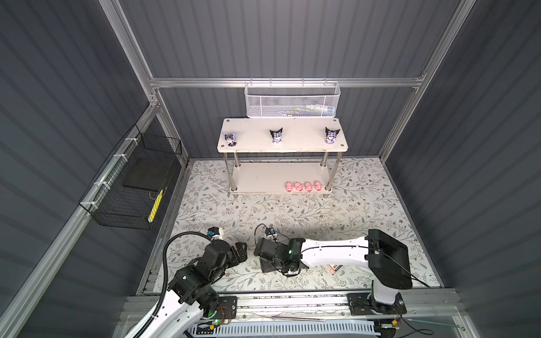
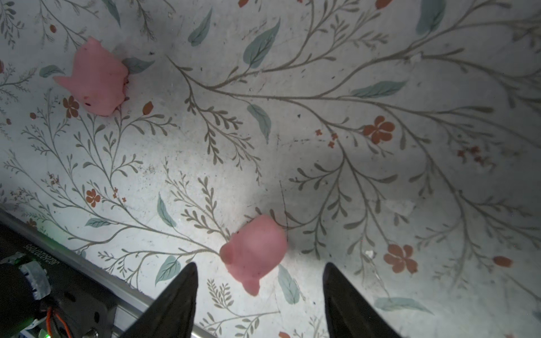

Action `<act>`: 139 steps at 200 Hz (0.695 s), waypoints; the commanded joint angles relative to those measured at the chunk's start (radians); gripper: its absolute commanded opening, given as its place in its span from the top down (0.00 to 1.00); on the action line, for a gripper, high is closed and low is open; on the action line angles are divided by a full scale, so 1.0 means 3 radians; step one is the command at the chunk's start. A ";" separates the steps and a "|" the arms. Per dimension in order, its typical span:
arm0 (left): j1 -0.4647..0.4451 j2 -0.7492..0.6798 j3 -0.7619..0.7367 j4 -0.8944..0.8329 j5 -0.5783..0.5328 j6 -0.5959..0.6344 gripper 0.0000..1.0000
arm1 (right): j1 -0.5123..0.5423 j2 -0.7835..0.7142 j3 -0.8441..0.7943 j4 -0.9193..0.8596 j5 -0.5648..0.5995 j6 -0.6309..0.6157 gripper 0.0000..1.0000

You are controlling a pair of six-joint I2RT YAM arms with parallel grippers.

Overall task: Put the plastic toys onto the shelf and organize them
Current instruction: 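Move the open right gripper to a pig near the table front, then close the right gripper on the pink pig near the left gripper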

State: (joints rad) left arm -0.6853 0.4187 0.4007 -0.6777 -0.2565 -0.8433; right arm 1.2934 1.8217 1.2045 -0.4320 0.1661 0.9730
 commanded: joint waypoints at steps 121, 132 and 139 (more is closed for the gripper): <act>0.0014 -0.0088 -0.0017 -0.0119 -0.0142 -0.0088 0.00 | 0.0214 0.0294 0.0390 -0.0431 0.0061 0.0151 0.42; 0.0014 -0.0076 -0.0016 -0.0109 -0.0140 -0.0083 0.00 | 0.0214 0.0304 0.0388 -0.0482 0.0094 0.0195 0.42; 0.0012 -0.0071 -0.0018 -0.0104 -0.0146 -0.0079 0.00 | 0.0214 0.0309 0.0393 -0.0526 0.0118 0.0231 0.41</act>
State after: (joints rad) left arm -0.6853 0.3992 0.4007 -0.6899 -0.2821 -0.8547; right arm 1.3502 1.9057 1.2995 -0.5121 0.1539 1.0008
